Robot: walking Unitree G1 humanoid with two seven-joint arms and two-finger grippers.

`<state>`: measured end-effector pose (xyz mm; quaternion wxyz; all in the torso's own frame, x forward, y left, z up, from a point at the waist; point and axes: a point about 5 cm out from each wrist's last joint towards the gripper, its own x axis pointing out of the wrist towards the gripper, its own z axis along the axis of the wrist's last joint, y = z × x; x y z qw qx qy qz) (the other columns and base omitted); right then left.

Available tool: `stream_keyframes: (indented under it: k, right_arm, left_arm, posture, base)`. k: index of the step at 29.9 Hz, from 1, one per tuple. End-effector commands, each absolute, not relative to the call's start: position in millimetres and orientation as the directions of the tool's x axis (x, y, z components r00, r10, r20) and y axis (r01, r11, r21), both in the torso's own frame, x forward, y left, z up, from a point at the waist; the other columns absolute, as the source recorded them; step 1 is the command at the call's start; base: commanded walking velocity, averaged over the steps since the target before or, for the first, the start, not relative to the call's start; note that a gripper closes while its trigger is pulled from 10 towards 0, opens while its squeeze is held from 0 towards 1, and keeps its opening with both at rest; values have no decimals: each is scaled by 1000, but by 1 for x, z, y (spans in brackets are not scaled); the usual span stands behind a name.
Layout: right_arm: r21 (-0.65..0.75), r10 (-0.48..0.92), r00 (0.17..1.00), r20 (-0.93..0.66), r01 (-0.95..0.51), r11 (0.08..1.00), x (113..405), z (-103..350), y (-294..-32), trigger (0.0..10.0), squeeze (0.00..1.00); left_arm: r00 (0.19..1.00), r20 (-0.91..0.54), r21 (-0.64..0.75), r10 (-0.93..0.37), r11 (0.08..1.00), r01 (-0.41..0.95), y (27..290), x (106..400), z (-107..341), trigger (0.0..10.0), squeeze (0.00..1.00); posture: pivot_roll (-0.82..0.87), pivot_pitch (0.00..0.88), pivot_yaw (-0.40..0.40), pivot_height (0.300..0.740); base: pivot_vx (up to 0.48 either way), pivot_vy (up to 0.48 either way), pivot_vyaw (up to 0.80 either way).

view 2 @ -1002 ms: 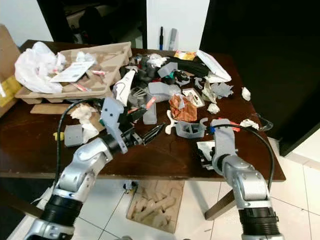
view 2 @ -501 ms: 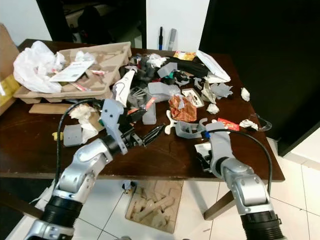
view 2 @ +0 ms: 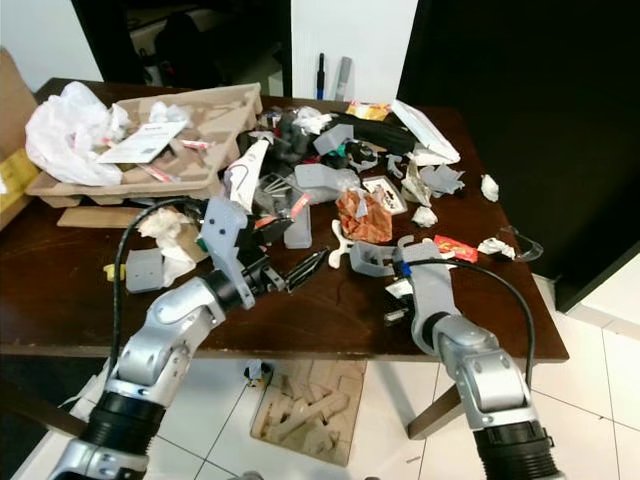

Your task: Picking trash to rubbish bin

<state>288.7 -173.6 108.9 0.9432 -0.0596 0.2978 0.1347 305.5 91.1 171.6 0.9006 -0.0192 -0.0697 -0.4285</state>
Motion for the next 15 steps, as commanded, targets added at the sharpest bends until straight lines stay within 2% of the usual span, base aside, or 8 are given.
stream_keyframes:
  k: [1,5,10,15]
  right_arm:
    - [3,248,776,-580,-302,953,287,103,-171,0,0]
    - [23,269,804,-530,-303,953,291,110,-169,0,0]
    - [188,385,862,-329,-340,922,299,143,-171,0,0]
    - [245,431,876,-216,-379,892,301,162,-180,0,0]
  left_arm:
    - [614,134,25,-778,622,783,88,305,169,10000,0]
    - [613,134,26,-779,621,783,87,305,169,10000,0]
    - [607,134,27,-784,615,788,85,305,169,10000,0]
    - [601,138,27,-788,609,793,84,305,170,10000,0]
  posture:
    - [-8,138,-32,740]
    - [-9,138,-31,740]
    - [-9,135,-30,740]
    - [-8,132,-27,740]
  base:
    - [0,0,0]
    - [0,0,0]
    - [0,0,0]
    - [0,0,0]
